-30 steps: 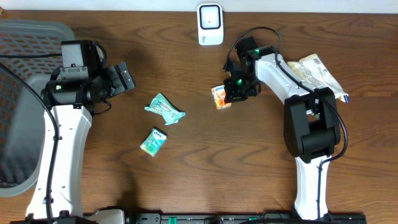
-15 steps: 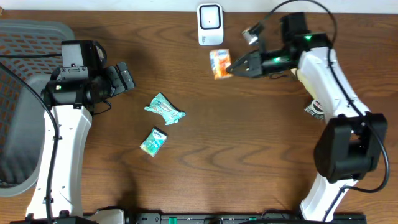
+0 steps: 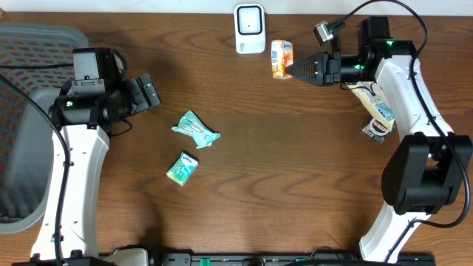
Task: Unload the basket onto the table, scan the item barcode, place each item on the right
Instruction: 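Raise the Kleenex box in front of the scanner with the right gripper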
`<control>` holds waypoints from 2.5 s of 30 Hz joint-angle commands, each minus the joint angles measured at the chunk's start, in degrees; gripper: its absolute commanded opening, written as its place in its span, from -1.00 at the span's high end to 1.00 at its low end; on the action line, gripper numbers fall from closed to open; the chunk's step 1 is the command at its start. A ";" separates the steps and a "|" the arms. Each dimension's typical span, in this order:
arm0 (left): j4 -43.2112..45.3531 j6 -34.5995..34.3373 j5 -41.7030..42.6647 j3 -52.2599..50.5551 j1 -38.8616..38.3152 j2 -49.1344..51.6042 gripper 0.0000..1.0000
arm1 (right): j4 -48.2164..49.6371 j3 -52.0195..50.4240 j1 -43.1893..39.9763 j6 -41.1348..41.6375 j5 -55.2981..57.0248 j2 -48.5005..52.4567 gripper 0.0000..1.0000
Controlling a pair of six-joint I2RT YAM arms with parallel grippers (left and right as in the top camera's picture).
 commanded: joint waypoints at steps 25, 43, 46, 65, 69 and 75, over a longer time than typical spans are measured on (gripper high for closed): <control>-0.20 0.98 -0.52 0.33 0.17 0.09 -0.96 | -8.00 30.73 20.22 20.26 88.26 5.27 0.98; -0.20 0.98 -0.52 0.33 0.17 0.09 -0.95 | 37.27 31.61 29.70 -20.24 130.49 25.51 0.98; -0.20 0.98 -0.52 0.33 0.17 0.09 -0.96 | 40.83 31.61 29.70 -24.35 133.50 29.18 0.98; -0.20 0.98 -0.52 0.33 0.17 0.09 -0.95 | 40.70 31.63 30.05 -24.39 134.11 30.64 0.98; -0.20 0.98 -0.52 0.33 0.17 0.09 -0.95 | 37.83 31.63 30.05 -16.61 132.02 27.65 0.99; -0.20 0.98 -0.52 0.33 0.17 0.09 -0.95 | 25.81 31.63 28.83 -4.42 116.80 18.45 0.98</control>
